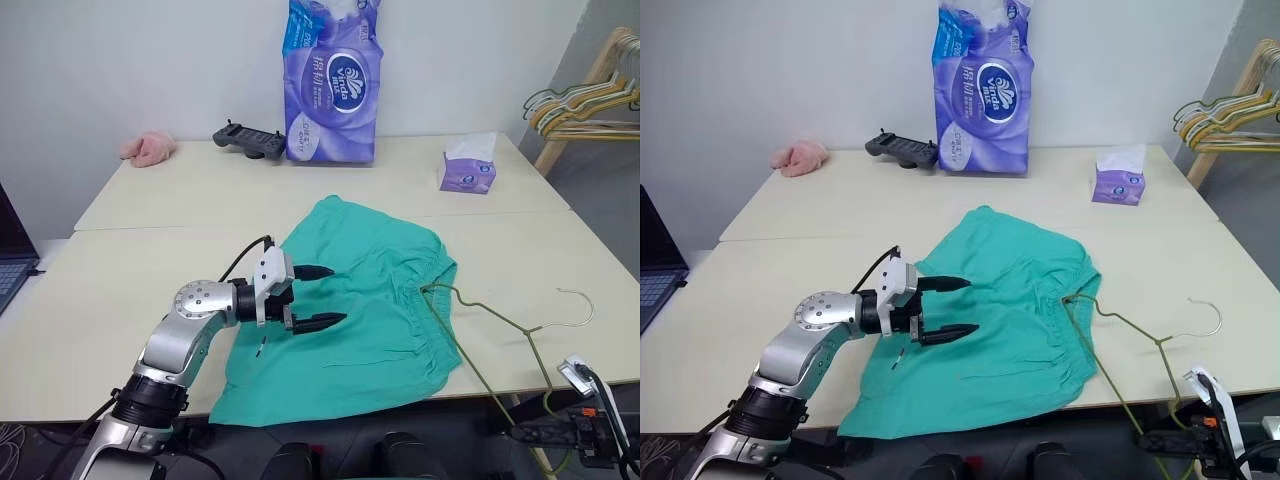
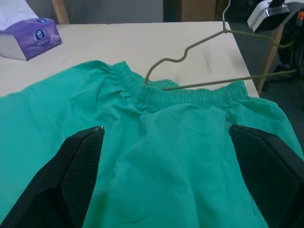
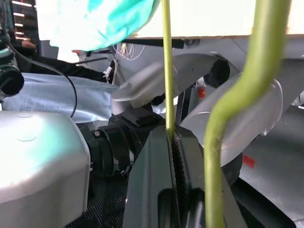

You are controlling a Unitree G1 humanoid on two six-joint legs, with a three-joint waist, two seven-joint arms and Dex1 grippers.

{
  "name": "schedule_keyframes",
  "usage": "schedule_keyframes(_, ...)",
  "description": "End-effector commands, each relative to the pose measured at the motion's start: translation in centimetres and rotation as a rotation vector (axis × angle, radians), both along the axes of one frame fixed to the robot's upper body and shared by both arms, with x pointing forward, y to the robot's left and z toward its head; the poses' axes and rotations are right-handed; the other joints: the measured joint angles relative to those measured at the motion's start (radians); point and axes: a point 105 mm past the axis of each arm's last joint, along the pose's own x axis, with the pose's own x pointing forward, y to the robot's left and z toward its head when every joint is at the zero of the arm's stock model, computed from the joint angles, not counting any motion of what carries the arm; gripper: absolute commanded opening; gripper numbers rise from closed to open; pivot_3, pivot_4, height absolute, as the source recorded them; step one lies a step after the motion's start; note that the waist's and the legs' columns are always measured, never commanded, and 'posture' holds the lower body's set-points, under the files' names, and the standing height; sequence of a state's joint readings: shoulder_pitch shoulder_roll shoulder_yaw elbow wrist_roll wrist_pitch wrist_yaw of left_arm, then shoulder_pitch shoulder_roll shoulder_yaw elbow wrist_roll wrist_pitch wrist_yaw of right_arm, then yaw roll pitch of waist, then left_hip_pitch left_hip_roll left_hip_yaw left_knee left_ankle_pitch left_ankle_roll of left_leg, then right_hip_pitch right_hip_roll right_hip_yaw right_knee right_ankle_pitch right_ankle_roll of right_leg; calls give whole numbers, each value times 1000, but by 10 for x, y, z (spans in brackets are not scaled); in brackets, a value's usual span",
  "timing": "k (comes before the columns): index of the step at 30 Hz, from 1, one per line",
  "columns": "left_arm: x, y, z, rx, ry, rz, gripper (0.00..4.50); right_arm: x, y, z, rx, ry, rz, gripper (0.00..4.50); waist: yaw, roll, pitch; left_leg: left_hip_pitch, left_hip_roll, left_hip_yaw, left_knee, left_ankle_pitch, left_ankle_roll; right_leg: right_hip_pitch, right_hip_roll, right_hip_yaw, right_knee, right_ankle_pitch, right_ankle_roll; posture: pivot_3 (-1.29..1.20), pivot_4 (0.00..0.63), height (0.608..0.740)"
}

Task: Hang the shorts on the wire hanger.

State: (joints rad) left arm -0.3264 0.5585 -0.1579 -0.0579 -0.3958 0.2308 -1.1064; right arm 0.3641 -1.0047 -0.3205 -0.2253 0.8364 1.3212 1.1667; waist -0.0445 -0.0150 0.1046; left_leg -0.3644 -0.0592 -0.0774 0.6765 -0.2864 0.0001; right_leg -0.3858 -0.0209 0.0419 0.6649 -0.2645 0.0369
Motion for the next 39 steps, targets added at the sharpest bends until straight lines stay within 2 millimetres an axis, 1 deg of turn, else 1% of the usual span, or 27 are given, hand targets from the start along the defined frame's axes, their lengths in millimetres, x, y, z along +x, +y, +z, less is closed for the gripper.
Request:
schedule_keyframes(1, 0, 4, 8, -7, -44, 3, 4462, -1, -10, 0, -44, 2, 9, 0, 2, 0, 0, 0, 0, 0, 0, 0, 0, 0, 0, 0, 0, 0, 0, -82, 93, 740)
schedule_keyframes(8, -4, 3, 8, -8, -50, -4, 4462, -9, -29, -10, -96, 45, 6, 0, 14, 0, 0, 0, 0, 0, 0, 0, 0, 0, 0, 0, -1, 0, 0, -62, 88, 740)
schedule_keyframes(12, -4, 5, 9, -7, -54, -3, 4462, -5, -28, -12, -81, 41, 12, 0, 15, 0, 0, 0, 0, 0, 0, 0, 0, 1, 0, 0, -1, 0, 0, -55, 83, 740)
schedule_keyframes(15, -3, 6, 11, -4, -60, -1, 4462, 12, -9, -6, -1, 13, 44, 0, 13, 1, -1, 0, 0, 0, 0, 0, 0, 1, 0, 0, -1, 0, 0, -49, 76, 740)
schedule_keyframes(19, -4, 5, 14, -1, -70, -9, 4462, 28, 24, 15, 130, -21, 107, 0, 16, 1, -1, 0, 0, 0, 0, 0, 0, 0, 0, -1, -1, 1, 0, -35, 72, 740)
schedule_keyframes(22, -5, 4, 16, -4, -74, -12, 4462, 34, 38, 21, 178, -17, 121, 0, 21, 1, -1, -1, 0, -2, 0, 0, 0, 0, 0, -2, -2, 1, 0, -23, 64, 740)
schedule_keyframes(25, -7, 2, 17, -11, -80, -11, 4462, 43, 43, 15, 163, -25, 120, 0, 30, 1, -1, -1, 0, -1, 0, -1, 0, 0, -1, -1, -2, 1, 0, -14, 57, 740)
schedule_keyframes(27, -9, 2, 16, 12, -102, -28, 4462, 53, 44, 11, 154, -31, 94, 0, 30, 1, -2, -1, 0, -1, 0, -1, 0, 0, -1, -1, -2, 2, 0, -6, 49, 740)
schedule_keyframes(30, -10, 2, 16, 16, -109, -29, 4462, 66, 42, 10, 155, -30, 41, 0, 32, 2, -3, -1, 0, -1, 0, -1, 0, 0, -1, -1, -2, 2, -1, -5, 46, 740)
schedule_keyframes(33, -10, 4, 17, 14, -108, -21, 4462, 67, 34, 10, 138, -12, 1, 0, 42, 2, -3, -1, 0, -1, 0, -1, 0, -1, -1, -1, -2, 3, -3, -3, 45, 740)
schedule_keyframes(36, -9, 6, 15, 16, -107, -16, 4462, 63, 21, 8, 114, 10, -43, 0, 46, 3, -3, -1, 0, -1, 0, -1, 0, -1, -1, -1, -2, 3, -3, 1, 44, 740)
schedule_keyframes(39, -9, 7, 13, 14, -105, -11, 4462, 66, 9, 1, 113, 35, -150, 0, 46, 2, -3, -1, 0, 0, 0, 0, 0, -1, -1, -1, -2, 3, -2, 3, 42, 740)
